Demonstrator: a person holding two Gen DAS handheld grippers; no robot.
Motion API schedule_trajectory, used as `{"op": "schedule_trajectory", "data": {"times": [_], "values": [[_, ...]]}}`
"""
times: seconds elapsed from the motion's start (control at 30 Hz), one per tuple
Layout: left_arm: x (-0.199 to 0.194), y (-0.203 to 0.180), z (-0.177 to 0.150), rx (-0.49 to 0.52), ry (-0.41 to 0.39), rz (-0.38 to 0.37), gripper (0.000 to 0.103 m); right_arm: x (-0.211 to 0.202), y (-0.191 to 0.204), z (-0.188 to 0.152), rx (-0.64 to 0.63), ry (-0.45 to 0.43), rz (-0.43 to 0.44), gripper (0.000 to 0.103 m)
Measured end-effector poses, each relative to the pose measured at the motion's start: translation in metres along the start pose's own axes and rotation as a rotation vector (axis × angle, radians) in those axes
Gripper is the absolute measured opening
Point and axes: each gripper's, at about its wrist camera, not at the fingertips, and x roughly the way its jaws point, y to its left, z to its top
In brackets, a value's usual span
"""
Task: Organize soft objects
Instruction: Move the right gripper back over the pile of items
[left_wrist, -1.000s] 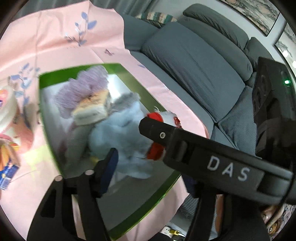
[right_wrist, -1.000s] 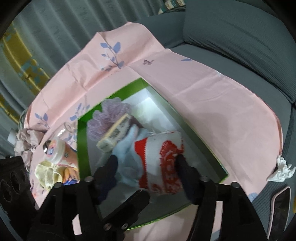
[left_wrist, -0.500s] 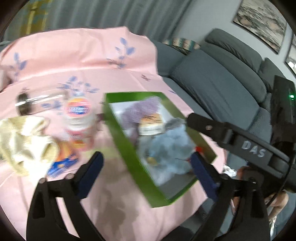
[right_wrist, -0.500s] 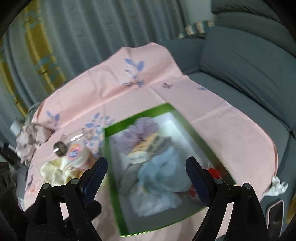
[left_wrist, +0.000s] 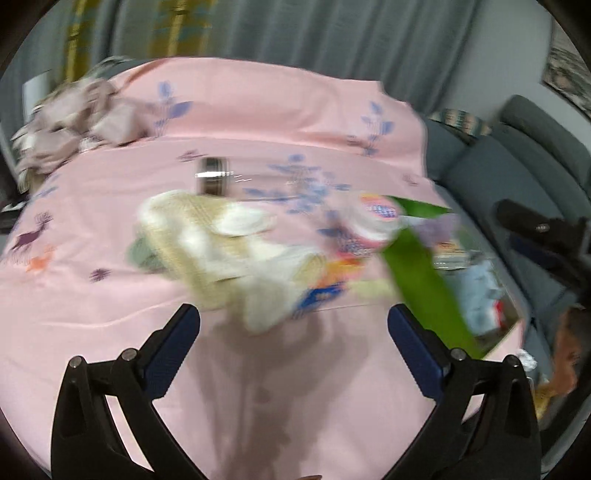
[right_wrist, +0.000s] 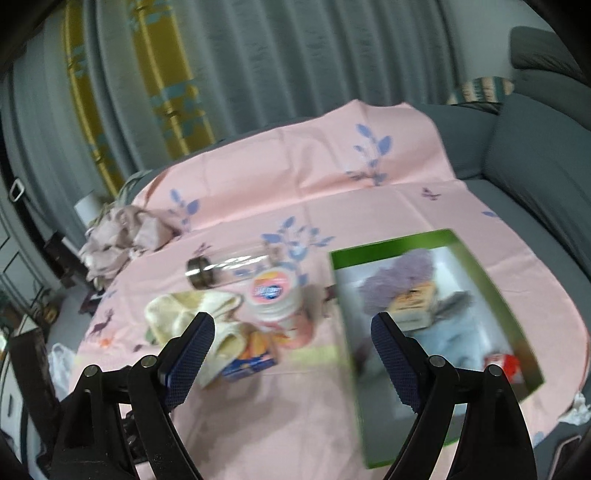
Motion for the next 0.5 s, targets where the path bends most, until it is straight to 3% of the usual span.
{"op": "schedule_trajectory", "data": {"times": [0.13, 0.33, 0.5], "values": [[0.005, 0.05, -0.017, -0.086, 0.027, 0.017, 0.101, 0.015, 0.024, -0.005, -0.032, 0.044, 0.038, 0.087], [0.016, 0.107, -0.037, -0.209, 0.024, 0.128, 0.099, 0.042, 0.054, -0.016, -0.075, 0.113, 0.045, 0.087], [0.019, 0.129, -0.039, -0.277, 0.034, 0.113, 0.092, 0.081, 0.085, -0.025, -0.107, 0.245, 0.093, 0.087]]}}
